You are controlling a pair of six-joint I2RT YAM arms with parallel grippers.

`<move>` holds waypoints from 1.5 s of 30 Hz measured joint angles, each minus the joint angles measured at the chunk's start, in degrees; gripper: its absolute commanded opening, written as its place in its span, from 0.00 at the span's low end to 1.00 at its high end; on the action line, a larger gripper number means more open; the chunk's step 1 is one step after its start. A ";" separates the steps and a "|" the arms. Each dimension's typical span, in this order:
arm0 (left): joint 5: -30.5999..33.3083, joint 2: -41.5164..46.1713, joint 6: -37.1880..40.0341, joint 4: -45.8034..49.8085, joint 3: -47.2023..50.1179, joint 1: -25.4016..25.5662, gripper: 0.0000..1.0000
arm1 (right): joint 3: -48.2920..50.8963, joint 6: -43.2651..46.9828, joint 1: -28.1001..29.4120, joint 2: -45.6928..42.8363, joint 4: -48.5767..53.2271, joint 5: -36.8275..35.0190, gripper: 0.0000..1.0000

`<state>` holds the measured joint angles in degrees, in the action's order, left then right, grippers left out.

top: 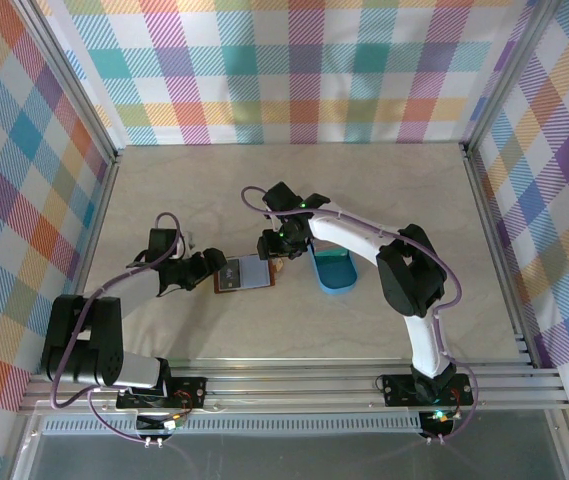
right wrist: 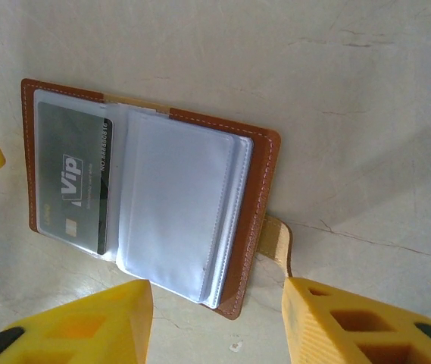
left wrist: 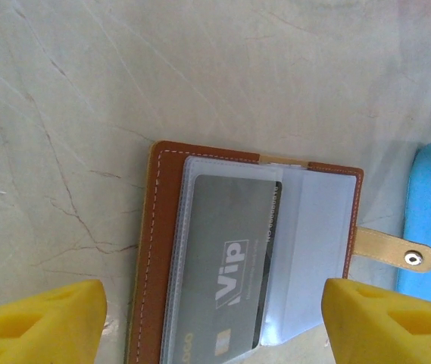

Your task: Put the credit cards into the card holder

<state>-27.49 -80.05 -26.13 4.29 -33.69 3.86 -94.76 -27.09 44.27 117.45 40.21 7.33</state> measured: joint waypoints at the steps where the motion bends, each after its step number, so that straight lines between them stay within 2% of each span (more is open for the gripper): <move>1: 0.04 -0.22 0.13 0.02 0.00 0.15 0.75 | -0.17 -0.15 0.00 0.09 0.17 -0.07 0.49; 18: 1.09 -2.93 1.99 0.31 -2.23 2.75 0.74 | -0.61 -1.25 0.00 1.29 0.15 -0.22 0.50; 45: 2.51 -4.87 2.01 1.64 -3.76 4.00 0.73 | -0.61 -2.54 0.00 2.12 0.15 -0.24 0.51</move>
<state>-24.97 -84.93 -24.12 5.93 -37.45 7.86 -95.37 -29.63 44.27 119.57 40.36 7.09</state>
